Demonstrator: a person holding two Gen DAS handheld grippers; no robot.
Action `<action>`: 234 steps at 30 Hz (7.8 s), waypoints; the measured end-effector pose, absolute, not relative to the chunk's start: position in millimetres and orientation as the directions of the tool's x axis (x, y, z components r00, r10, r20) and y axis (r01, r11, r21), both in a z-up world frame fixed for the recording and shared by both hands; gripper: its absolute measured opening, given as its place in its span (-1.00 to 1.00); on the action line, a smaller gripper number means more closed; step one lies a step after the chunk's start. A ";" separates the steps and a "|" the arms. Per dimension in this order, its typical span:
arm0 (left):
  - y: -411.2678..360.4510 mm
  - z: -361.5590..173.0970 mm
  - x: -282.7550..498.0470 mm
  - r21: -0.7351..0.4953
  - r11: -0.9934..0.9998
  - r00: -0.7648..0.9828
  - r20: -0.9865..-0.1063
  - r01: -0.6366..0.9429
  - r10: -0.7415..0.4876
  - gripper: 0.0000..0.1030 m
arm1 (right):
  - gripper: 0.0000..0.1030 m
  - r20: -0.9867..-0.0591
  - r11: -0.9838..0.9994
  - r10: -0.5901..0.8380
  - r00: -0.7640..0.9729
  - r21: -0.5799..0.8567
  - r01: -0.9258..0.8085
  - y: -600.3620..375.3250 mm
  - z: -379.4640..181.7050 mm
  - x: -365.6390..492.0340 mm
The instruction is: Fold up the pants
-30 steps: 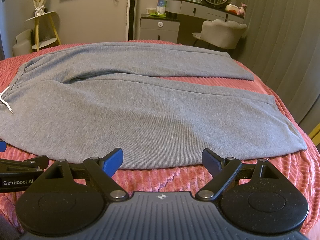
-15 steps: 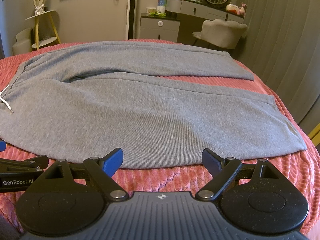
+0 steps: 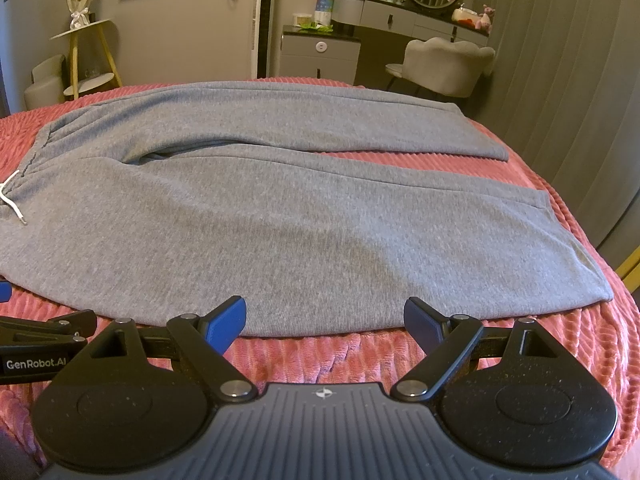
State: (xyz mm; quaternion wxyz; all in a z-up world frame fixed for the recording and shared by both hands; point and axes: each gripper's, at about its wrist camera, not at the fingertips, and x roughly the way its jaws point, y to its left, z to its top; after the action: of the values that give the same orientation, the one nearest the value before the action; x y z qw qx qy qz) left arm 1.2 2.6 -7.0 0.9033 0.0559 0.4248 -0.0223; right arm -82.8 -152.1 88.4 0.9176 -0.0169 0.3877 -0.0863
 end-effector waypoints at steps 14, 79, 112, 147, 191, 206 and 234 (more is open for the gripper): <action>5.6 10.1 7.4 0.065 0.995 0.645 -0.764 0.073 0.003 1.00 | 0.68 -0.726 0.985 -0.072 0.684 0.055 0.163 -172.3 94.8 -80.5; 139.5 -40.2 239.7 -0.062 0.834 0.668 -0.632 -0.549 0.392 1.00 | -0.96 -0.659 0.696 -0.178 0.731 0.441 0.567 -375.3 55.9 284.3; 141.6 -16.3 383.5 -0.426 0.801 0.519 -0.837 -0.421 -0.173 1.00 | -0.76 -0.695 0.674 -0.009 0.719 0.527 0.517 -357.1 -14.6 -20.3; 172.9 71.4 197.2 -0.517 0.847 0.703 -0.648 -0.122 -0.294 -0.75 | -0.91 -0.473 0.689 -0.266 0.840 0.516 0.509 -456.1 114.5 9.2; 210.0 50.4 155.6 -0.348 0.862 0.716 -0.698 -0.369 0.025 -0.75 | -0.58 -0.643 0.550 -0.351 0.681 0.447 0.706 -469.8 -16.7 -59.8; 228.4 -30.9 102.9 -0.442 0.749 0.646 -0.763 -0.494 -0.024 -0.73 | -0.85 -0.492 0.469 -0.246 0.835 0.693 0.547 -480.9 19.8 -96.4; 220.0 -28.1 97.4 -0.366 0.801 0.592 -0.806 -0.473 -0.019 -0.64 | -0.93 -0.562 0.371 -0.242 0.791 0.699 0.611 -537.2 -11.3 -105.2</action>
State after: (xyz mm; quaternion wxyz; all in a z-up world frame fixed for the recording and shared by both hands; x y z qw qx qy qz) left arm 97.4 220.0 -28.1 0.8453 -0.2849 0.4314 0.1344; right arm -105.2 -537.2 -11.3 0.8066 0.4947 0.1866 -0.2642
